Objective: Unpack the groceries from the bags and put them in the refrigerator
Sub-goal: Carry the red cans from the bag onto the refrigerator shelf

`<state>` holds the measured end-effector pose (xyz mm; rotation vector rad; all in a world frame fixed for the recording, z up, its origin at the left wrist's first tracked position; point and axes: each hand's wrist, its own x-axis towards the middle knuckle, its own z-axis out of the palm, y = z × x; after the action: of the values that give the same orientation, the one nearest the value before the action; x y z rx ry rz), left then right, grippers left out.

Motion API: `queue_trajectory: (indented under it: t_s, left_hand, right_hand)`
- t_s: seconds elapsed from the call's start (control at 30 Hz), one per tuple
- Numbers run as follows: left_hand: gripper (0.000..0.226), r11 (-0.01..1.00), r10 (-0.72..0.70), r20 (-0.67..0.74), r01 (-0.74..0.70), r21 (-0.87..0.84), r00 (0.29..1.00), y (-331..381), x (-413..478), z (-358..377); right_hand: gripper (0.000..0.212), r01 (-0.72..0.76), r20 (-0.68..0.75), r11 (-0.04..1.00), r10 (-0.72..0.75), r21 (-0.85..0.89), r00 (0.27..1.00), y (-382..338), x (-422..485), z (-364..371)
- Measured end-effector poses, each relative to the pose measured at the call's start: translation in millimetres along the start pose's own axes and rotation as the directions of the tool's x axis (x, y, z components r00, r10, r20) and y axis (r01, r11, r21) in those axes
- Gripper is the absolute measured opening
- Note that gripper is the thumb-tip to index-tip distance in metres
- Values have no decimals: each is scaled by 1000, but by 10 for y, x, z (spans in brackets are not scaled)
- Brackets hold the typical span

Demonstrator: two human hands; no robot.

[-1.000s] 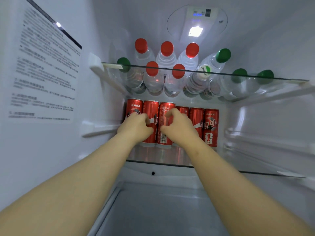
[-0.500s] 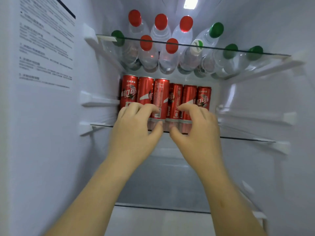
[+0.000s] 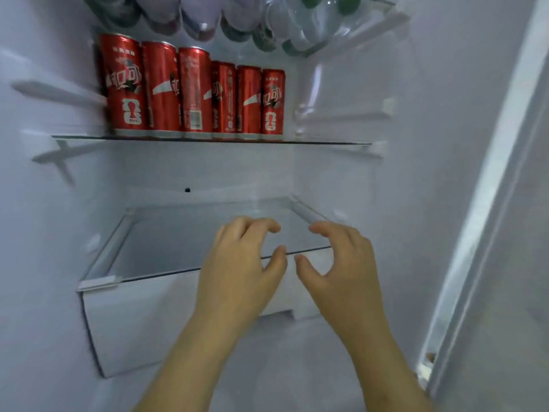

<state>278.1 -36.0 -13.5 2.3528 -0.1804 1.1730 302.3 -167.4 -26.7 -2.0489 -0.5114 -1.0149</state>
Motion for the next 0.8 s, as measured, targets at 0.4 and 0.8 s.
queue_trajectory:
  t_s: [0.4, 0.8]
  left_hand:
    - [33, 933, 302, 474, -154, -326, 827, 783, -1248, 573]
    - [35, 711, 696, 555, -333, -619, 455, 2575, -2599, 812]
  right_hand:
    - [38, -505, -45, 811, 516, -297, 855, 146, -1616, -1172]
    - [42, -814, -354, 332, 775, -477, 523, 63, -3343, -3032]
